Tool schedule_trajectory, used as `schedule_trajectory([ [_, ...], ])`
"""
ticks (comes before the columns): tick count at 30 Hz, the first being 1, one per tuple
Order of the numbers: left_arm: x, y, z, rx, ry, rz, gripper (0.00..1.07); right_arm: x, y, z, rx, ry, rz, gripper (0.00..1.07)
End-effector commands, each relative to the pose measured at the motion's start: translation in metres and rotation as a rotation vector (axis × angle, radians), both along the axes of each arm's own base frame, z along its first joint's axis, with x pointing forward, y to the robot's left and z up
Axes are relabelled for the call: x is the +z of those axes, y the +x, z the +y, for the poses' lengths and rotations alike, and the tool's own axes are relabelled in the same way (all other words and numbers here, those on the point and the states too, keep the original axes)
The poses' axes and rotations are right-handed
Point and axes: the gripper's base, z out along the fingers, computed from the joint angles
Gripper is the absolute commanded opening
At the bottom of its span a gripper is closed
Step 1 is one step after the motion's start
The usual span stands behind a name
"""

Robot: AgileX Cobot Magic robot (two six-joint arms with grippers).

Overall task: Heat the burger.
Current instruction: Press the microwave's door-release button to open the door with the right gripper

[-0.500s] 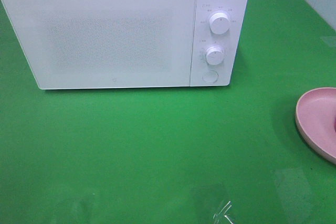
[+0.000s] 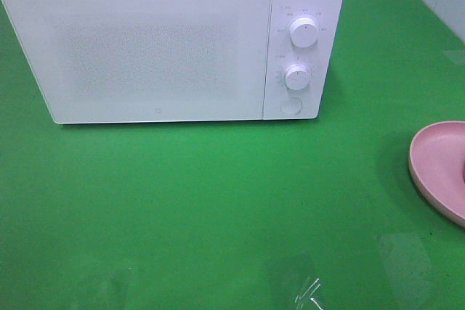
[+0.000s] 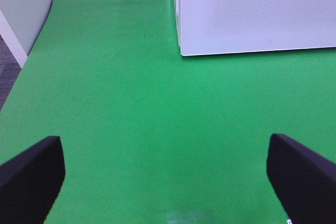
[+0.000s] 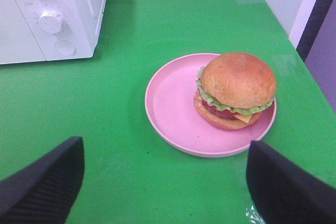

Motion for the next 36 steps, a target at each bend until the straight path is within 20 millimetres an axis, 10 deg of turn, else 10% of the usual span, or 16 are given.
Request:
schedule_trajectory([
  [1,0.0,-0.003,-0.001,-0.005,-0.011,-0.032,1.03,0.002,-0.004,0.0,-0.003,0.009,-0.028,0.75],
  [36,0.0,-0.003,-0.001,-0.005,-0.011,-0.032,1.03,0.04,0.096,0.009,0.045,-0.044,-0.04,0.75],
])
